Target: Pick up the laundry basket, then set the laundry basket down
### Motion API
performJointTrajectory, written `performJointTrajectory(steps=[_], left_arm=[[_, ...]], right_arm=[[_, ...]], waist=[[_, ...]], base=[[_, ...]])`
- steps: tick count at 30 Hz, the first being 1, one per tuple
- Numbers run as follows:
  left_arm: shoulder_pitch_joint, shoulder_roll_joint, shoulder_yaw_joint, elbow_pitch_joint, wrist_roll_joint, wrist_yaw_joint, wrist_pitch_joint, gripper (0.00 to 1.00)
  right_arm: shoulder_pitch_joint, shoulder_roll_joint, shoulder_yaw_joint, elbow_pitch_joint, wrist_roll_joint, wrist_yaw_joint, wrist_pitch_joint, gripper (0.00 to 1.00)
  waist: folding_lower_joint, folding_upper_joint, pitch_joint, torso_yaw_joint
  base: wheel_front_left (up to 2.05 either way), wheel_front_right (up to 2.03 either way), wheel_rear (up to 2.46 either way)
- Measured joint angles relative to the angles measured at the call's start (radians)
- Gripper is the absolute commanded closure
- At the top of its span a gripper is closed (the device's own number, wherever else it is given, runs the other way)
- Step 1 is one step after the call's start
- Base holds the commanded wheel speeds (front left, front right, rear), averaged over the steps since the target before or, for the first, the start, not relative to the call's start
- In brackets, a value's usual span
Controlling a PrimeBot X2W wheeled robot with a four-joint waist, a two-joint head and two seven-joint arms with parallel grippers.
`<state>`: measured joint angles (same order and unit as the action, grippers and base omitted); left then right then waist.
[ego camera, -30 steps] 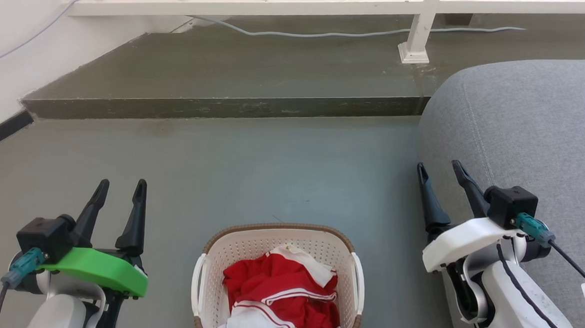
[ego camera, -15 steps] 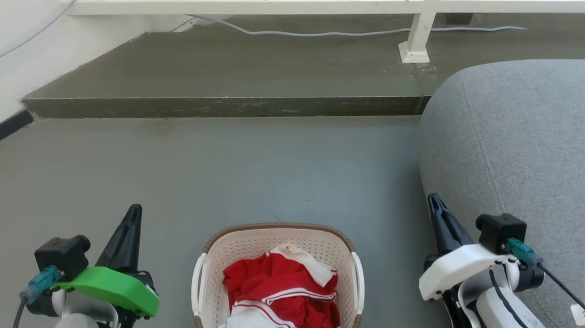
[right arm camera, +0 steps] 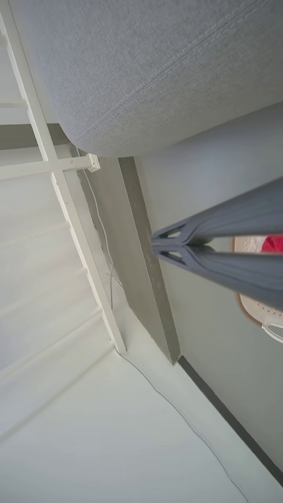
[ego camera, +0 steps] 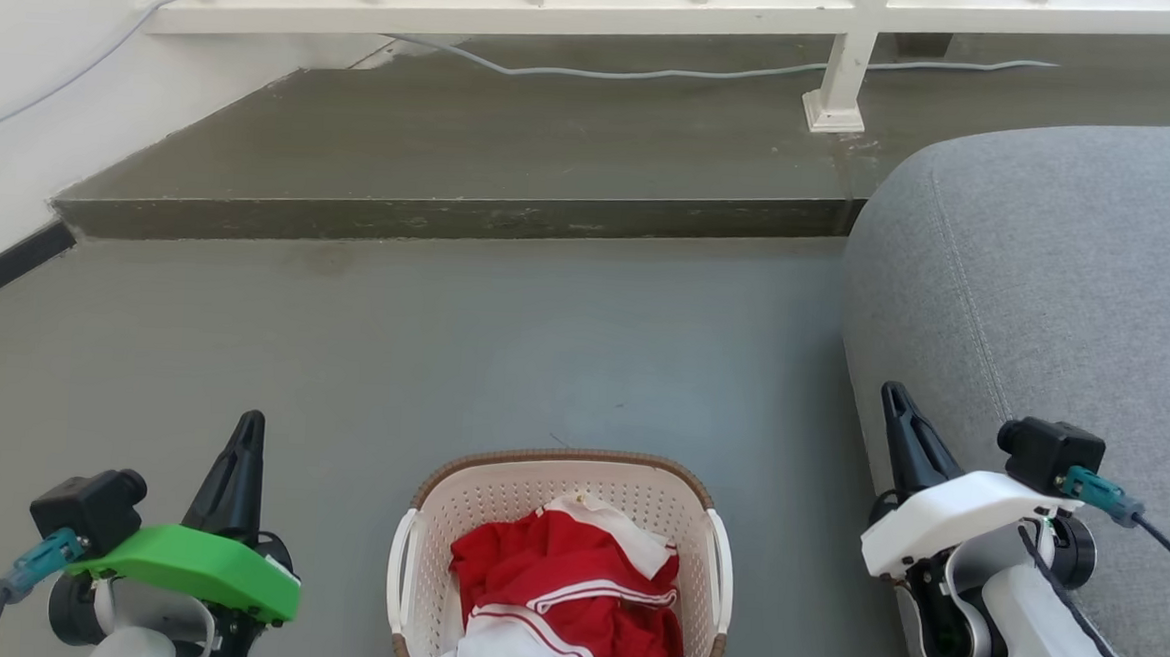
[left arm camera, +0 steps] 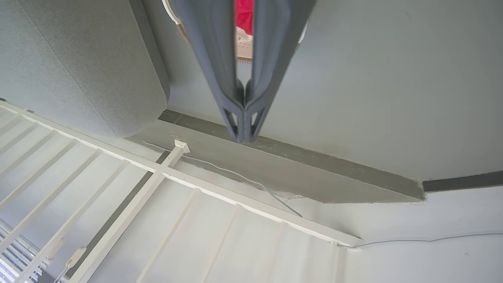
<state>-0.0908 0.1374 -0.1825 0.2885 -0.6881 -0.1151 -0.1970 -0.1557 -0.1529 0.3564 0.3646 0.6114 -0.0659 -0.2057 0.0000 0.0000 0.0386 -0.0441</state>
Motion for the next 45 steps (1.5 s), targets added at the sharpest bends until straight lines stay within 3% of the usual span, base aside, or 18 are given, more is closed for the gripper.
performJointTrajectory(steps=[45], left_arm=[[0.0,-0.053,0.132,-0.002,-0.463,-0.001,0.157,1.0]], right_arm=[[0.024,0.054,-0.242,-0.036,0.504,0.092,0.158,1.0]], waist=[[0.0,0.0,-0.018,0.023]], base=[[0.0,0.0,0.0]])
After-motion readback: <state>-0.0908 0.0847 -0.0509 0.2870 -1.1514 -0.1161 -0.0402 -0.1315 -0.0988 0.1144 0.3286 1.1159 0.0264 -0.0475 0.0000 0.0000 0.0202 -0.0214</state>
